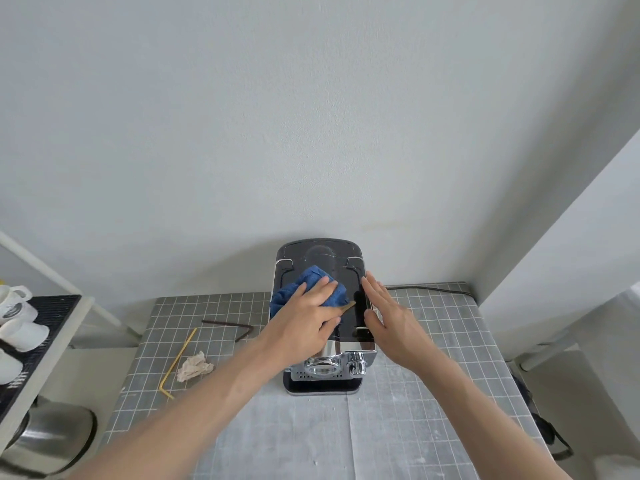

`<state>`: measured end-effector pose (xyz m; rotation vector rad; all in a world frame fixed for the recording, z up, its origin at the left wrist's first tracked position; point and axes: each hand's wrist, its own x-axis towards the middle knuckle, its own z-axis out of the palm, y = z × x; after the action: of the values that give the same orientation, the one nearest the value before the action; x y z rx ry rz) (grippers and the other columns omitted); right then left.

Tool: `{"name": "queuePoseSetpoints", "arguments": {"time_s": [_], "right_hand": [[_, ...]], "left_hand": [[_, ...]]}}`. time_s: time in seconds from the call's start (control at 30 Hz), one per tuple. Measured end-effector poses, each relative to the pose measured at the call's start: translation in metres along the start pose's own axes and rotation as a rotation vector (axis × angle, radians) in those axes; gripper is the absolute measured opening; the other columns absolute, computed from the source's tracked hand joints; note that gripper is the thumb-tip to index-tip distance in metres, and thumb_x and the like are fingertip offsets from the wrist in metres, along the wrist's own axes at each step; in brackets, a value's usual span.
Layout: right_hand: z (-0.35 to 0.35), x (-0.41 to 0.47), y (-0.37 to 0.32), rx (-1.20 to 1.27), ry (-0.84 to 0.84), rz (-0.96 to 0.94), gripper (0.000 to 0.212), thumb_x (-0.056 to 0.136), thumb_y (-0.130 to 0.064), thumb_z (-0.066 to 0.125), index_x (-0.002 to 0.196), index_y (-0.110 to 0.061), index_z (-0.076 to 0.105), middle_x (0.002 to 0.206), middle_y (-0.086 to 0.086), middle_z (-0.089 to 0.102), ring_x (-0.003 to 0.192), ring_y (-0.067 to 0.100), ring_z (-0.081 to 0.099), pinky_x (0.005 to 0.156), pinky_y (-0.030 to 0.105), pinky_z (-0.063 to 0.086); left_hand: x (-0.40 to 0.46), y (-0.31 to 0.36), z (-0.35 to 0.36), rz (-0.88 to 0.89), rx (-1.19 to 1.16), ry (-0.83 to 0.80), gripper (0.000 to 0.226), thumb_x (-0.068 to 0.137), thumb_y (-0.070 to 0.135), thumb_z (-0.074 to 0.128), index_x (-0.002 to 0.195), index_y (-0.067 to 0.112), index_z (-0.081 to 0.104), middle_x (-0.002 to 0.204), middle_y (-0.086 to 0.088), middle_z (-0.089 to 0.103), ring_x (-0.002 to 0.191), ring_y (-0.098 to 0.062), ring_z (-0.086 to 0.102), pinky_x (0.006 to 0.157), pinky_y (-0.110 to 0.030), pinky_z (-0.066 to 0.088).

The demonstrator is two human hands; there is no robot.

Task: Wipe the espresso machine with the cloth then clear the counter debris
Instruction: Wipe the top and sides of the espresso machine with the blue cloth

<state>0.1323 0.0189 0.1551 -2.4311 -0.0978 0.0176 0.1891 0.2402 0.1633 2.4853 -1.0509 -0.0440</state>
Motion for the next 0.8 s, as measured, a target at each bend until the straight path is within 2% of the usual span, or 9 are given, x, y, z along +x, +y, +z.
{"name": "queuePoseSetpoints", "arguments": {"time_s": [0.13, 0.2, 0.27, 0.4, 0.5, 0.53, 0.63, 0.7, 0.8], "right_hand": [[0.0, 0.0, -0.001, -0.006, 0.01, -0.011, 0.064, 0.105, -0.017, 0.04, 0.163, -0.027, 0.016, 0.169, -0.019, 0.005, 0.155, 0.003, 0.005, 0.116, 0.028, 0.032], [-0.001, 0.0, 0.0, -0.013, 0.012, -0.019, 0.064, 0.105, -0.017, 0.04, 0.164, -0.027, 0.016, 0.169, -0.018, 0.005, 0.155, 0.003, 0.005, 0.116, 0.028, 0.033], [-0.001, 0.001, 0.0, -0.007, 0.013, -0.021, 0.064, 0.106, -0.018, 0.04, 0.163, -0.028, 0.016, 0.169, -0.019, 0.006, 0.155, 0.003, 0.005, 0.115, 0.024, 0.03], [0.0, 0.001, 0.002, 0.029, 0.004, -0.019, 0.064, 0.105, -0.016, 0.042, 0.163, -0.028, 0.017, 0.168, -0.019, 0.006, 0.155, 0.001, 0.004, 0.114, 0.016, 0.024], [0.0, 0.001, 0.003, 0.044, -0.005, -0.005, 0.065, 0.105, -0.016, 0.041, 0.163, -0.028, 0.017, 0.169, -0.019, 0.006, 0.155, 0.001, 0.004, 0.116, 0.015, 0.019], [0.0, 0.001, 0.003, 0.042, -0.007, 0.001, 0.064, 0.105, -0.016, 0.041, 0.163, -0.028, 0.017, 0.169, -0.019, 0.006, 0.155, 0.002, 0.004, 0.116, 0.014, 0.017], [-0.001, 0.002, 0.001, 0.031, -0.017, 0.009, 0.064, 0.105, -0.017, 0.04, 0.163, -0.028, 0.017, 0.169, -0.019, 0.006, 0.155, 0.001, 0.003, 0.112, 0.008, 0.013], [-0.001, 0.002, 0.0, 0.025, -0.018, 0.011, 0.064, 0.105, -0.017, 0.039, 0.163, -0.029, 0.016, 0.169, -0.019, 0.006, 0.155, 0.001, 0.003, 0.112, 0.008, 0.014], [-0.001, 0.001, 0.001, 0.026, -0.013, 0.014, 0.064, 0.105, -0.018, 0.039, 0.163, -0.03, 0.017, 0.168, -0.02, 0.006, 0.155, 0.001, 0.003, 0.114, 0.013, 0.017]], "left_hand": [[-0.024, 0.014, 0.001, 0.057, 0.013, -0.05, 0.032, 0.107, 0.035, 0.047, 0.124, 0.025, 0.073, 0.165, -0.006, 0.032, 0.157, -0.011, 0.006, 0.129, -0.044, 0.005], [-0.032, 0.02, 0.001, 0.089, 0.029, -0.068, 0.034, 0.108, 0.037, 0.045, 0.12, 0.023, 0.074, 0.165, -0.006, 0.032, 0.157, -0.01, 0.005, 0.128, -0.039, -0.001], [-0.033, 0.024, 0.002, 0.102, 0.043, -0.051, 0.034, 0.108, 0.036, 0.046, 0.116, 0.022, 0.076, 0.165, -0.006, 0.03, 0.157, -0.01, 0.007, 0.128, -0.038, 0.0], [-0.016, 0.017, 0.011, 0.073, 0.083, 0.046, 0.025, 0.105, 0.027, 0.055, 0.099, 0.018, 0.078, 0.16, -0.014, 0.039, 0.155, -0.021, 0.024, 0.126, -0.049, 0.021], [0.012, 0.007, 0.006, 0.026, 0.107, 0.081, 0.019, 0.1, 0.019, 0.064, 0.095, 0.013, 0.081, 0.15, -0.021, 0.051, 0.146, -0.033, 0.041, 0.119, -0.054, 0.033], [0.024, 0.004, 0.002, 0.026, 0.122, 0.085, 0.018, 0.098, 0.017, 0.065, 0.092, 0.012, 0.081, 0.144, -0.023, 0.056, 0.141, -0.036, 0.047, 0.114, -0.055, 0.039], [0.059, -0.008, -0.007, 0.029, 0.199, 0.12, 0.02, 0.094, 0.012, 0.068, 0.076, 0.008, 0.077, 0.114, -0.022, 0.065, 0.116, -0.04, 0.059, 0.086, -0.055, 0.052], [0.08, -0.018, -0.008, -0.008, 0.185, 0.145, 0.018, 0.095, 0.011, 0.067, 0.08, 0.006, 0.076, 0.108, -0.019, 0.065, 0.112, -0.04, 0.059, 0.082, -0.054, 0.051], [0.097, -0.028, -0.008, -0.112, 0.105, 0.166, 0.012, 0.096, 0.015, 0.065, 0.097, 0.006, 0.072, 0.11, -0.013, 0.068, 0.116, -0.034, 0.059, 0.094, -0.051, 0.048]]}}
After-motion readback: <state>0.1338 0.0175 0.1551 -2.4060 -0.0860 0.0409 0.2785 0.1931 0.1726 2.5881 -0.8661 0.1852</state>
